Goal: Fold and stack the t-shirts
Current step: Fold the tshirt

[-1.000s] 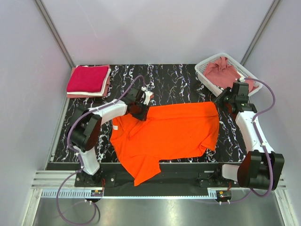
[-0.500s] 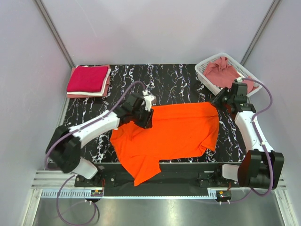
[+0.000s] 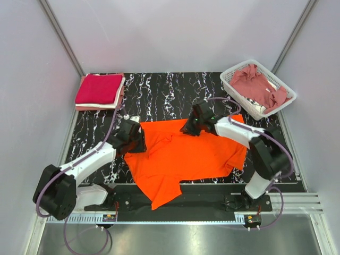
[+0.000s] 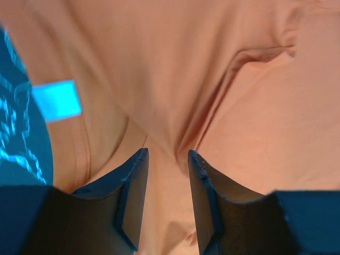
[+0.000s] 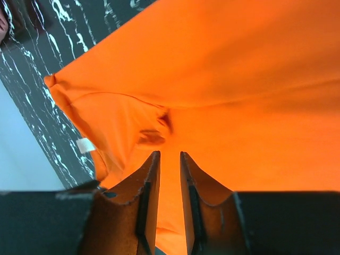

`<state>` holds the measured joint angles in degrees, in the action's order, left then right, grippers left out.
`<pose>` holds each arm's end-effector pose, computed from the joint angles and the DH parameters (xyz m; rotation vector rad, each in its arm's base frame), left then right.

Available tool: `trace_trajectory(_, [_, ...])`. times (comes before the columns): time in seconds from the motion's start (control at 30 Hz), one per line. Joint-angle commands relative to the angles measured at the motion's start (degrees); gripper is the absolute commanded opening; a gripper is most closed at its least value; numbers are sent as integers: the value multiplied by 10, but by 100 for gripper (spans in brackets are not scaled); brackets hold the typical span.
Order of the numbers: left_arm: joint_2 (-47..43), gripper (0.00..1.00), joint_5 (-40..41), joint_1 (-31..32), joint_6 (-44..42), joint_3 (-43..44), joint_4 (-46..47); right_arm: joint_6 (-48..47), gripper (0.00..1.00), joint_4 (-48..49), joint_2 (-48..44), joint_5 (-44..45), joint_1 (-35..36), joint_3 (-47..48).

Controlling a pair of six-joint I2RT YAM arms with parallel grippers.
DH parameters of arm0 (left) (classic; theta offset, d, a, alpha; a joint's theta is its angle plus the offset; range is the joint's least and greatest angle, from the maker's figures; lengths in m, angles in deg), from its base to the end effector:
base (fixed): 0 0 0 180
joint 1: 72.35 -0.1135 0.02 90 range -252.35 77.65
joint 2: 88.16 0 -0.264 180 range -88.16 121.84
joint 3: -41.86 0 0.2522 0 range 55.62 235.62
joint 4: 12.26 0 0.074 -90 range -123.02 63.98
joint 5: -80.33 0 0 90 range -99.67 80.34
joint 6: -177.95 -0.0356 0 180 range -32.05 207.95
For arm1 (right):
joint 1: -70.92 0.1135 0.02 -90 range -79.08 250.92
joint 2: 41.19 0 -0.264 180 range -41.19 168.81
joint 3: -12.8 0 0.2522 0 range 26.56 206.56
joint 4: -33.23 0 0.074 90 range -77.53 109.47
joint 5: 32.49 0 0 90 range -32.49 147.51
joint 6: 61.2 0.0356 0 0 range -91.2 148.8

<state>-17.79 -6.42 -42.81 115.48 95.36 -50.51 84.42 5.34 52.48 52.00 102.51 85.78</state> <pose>0.2057 -0.1143 0.1991 0.0221 2.5620 -0.3206 0.2923 0.1838 0.2058 0.4907 2.5308 0.7619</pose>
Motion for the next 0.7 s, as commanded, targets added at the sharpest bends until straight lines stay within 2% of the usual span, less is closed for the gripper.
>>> trace_trajectory(0.0, [-48, 41, 34, -8, 104, -2, 67, 92, 28, 0, 62, 24, 43, 84])
trace_trajectory(0.23, [-49, 42, -10, -9, 44, 0, 74, 111, 32, -23, 167, 20, 99, 167])
trace_trajectory(0.4, [-22, 42, -89, -8, 9, -10, 101, 114, 34, -46, 188, 26, 105, 194])
trace_trajectory(0.67, [0, 42, -119, -6, -6, -11, 113, 93, 35, -89, 199, 32, 112, 201])
